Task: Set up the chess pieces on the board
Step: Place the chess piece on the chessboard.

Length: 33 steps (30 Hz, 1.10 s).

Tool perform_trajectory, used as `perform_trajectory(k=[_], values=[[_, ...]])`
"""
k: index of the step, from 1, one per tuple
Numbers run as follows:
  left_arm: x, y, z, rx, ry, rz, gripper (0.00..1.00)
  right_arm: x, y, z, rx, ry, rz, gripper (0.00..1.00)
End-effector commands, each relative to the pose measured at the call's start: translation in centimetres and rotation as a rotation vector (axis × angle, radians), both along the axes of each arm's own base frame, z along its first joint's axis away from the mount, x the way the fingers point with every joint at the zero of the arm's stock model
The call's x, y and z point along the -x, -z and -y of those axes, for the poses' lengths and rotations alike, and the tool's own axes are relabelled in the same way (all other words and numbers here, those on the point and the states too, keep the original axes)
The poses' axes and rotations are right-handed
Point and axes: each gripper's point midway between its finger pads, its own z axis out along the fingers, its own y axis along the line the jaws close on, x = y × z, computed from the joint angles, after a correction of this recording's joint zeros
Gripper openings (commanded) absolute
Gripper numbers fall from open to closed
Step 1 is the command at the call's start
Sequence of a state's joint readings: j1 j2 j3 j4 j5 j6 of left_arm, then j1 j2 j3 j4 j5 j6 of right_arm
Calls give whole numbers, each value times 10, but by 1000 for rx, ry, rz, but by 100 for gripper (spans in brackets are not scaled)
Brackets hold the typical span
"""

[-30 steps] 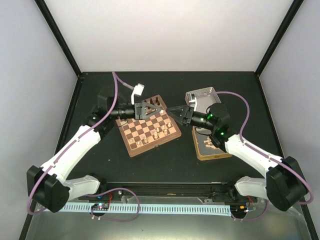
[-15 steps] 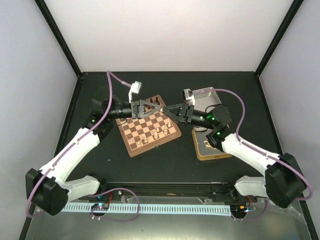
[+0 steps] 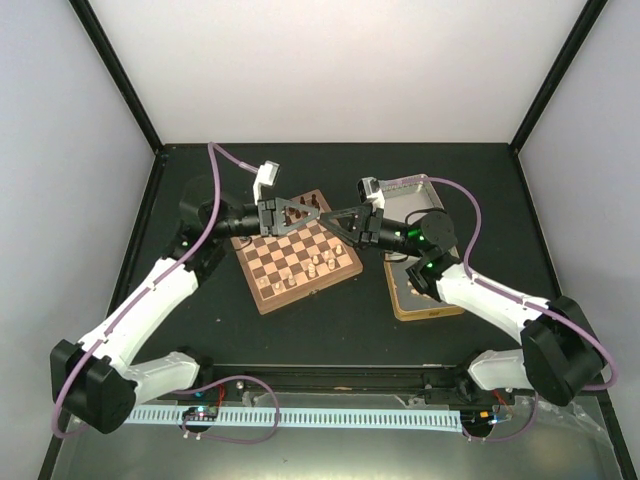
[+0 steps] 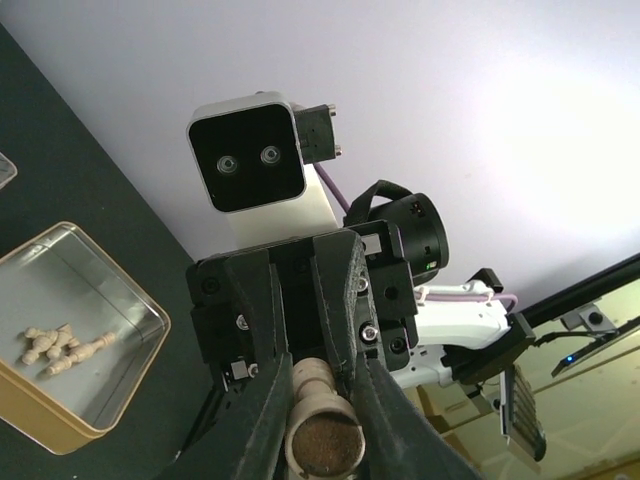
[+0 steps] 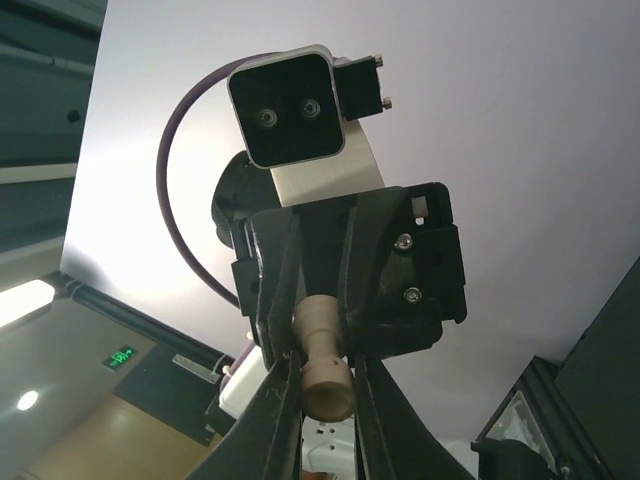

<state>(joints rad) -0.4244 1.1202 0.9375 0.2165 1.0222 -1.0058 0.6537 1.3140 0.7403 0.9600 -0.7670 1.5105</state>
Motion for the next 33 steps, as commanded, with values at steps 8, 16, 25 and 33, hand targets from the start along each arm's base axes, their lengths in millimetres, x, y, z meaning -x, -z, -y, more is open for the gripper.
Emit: perform_trajectory(k=[8, 16, 25, 33], values=[[-10, 7, -31, -119, -232, 105, 66, -12, 31, -4, 236, 96, 67, 1], [-41, 47, -125, -539, -776, 294, 90, -37, 126, 23, 857, 205, 82, 1], [-34, 76, -169, -792, -905, 358, 99, -54, 195, 61, 1435, 235, 83, 1], [-31, 103, -163, -828, -837, 386, 99, -54, 238, 65, 1668, 151, 42, 2]])
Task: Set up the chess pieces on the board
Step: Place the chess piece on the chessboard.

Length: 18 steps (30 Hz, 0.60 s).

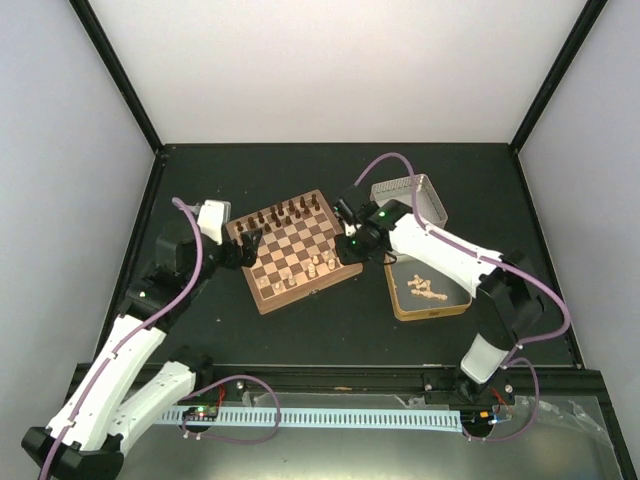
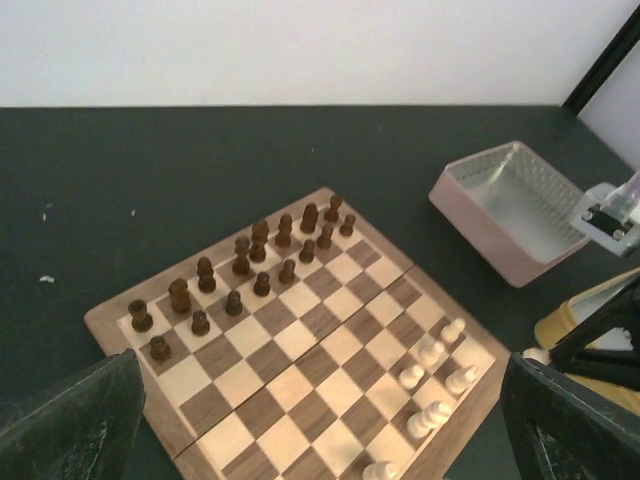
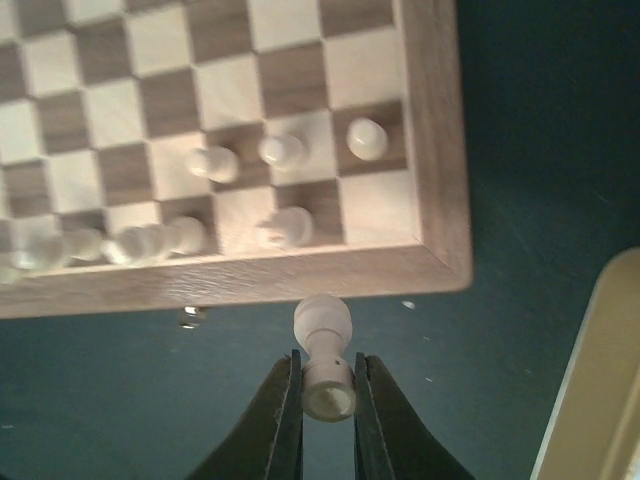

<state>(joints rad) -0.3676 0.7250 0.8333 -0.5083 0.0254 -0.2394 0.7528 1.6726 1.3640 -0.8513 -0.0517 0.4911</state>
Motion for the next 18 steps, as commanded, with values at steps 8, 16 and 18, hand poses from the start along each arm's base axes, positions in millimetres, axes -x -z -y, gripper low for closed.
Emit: perform_trajectory(k=[8, 16, 18], values=[[3, 21, 3, -65, 58, 22, 99, -8, 31, 6, 218, -24, -38, 4], [3, 31, 3, -56, 55, 0, 99, -21, 50, -3, 255, -34, -45, 4], [3, 32, 3, -56, 49, -5, 99, -23, 54, -4, 263, -39, -48, 4]])
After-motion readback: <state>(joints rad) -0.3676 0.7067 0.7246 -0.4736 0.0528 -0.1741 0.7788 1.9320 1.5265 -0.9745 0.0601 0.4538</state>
